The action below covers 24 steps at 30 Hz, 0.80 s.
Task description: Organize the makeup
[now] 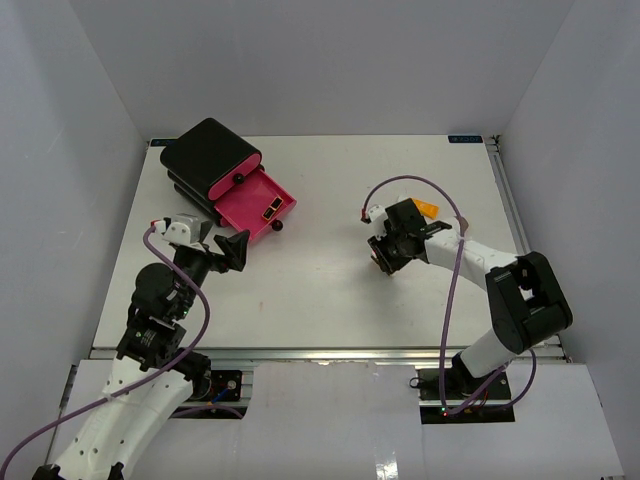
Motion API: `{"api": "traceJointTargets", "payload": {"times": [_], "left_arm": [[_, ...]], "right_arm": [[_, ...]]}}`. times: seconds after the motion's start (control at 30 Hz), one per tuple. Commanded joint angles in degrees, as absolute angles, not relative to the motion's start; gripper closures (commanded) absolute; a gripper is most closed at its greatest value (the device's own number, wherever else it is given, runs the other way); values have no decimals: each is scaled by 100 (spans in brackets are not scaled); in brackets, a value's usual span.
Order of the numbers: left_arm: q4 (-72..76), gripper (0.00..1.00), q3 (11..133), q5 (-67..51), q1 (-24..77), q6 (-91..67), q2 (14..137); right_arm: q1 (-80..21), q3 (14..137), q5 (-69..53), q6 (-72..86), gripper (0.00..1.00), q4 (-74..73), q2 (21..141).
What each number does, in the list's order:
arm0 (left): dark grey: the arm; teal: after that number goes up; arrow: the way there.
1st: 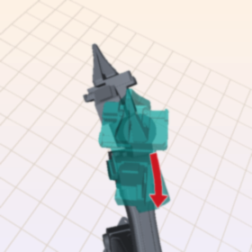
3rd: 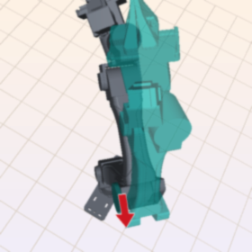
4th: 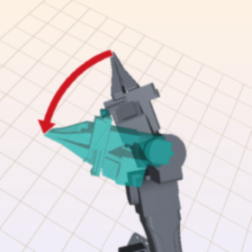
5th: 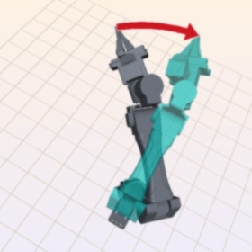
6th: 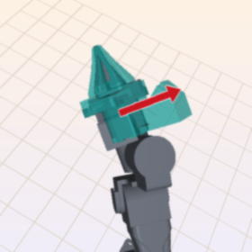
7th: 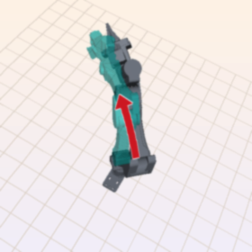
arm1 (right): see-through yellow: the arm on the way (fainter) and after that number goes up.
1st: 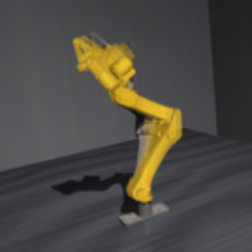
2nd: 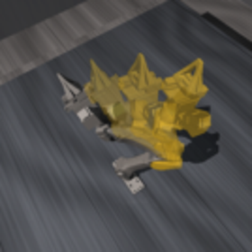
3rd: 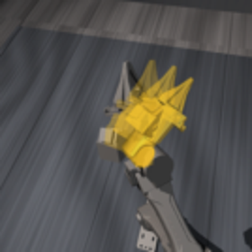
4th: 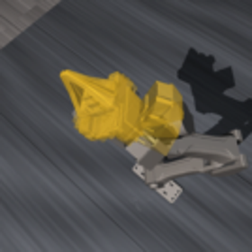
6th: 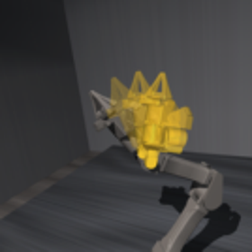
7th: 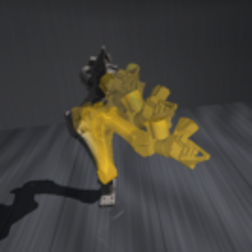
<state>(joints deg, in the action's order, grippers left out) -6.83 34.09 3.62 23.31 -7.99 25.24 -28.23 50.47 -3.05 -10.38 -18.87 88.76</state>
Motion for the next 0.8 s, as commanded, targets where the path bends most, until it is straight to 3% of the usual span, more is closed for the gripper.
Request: {"api": "traceJointTargets", "payload": {"times": [0.0, 0.33, 0.67, 0.77], "left_arm": [[-631, 2, 3355, 351, 2303, -817, 2470], [-685, 2, 3357, 852, 2294, -800, 2294], [-670, 2, 3315, 1297, 2277, -723, 2035], [-668, 2, 3311, 1270, 2268, -721, 2028]], "right_arm": [[-3059, 6302, -1153, -3225, 92, -2549, 9060], [-3979, 9919, -1495, -5815, 92, -3665, 10764], [-4765, 12347, -416, -6807, 90, -2644, 12867], [-4922, 12577, -180, -7032, 88, -2204, 13191]]}}
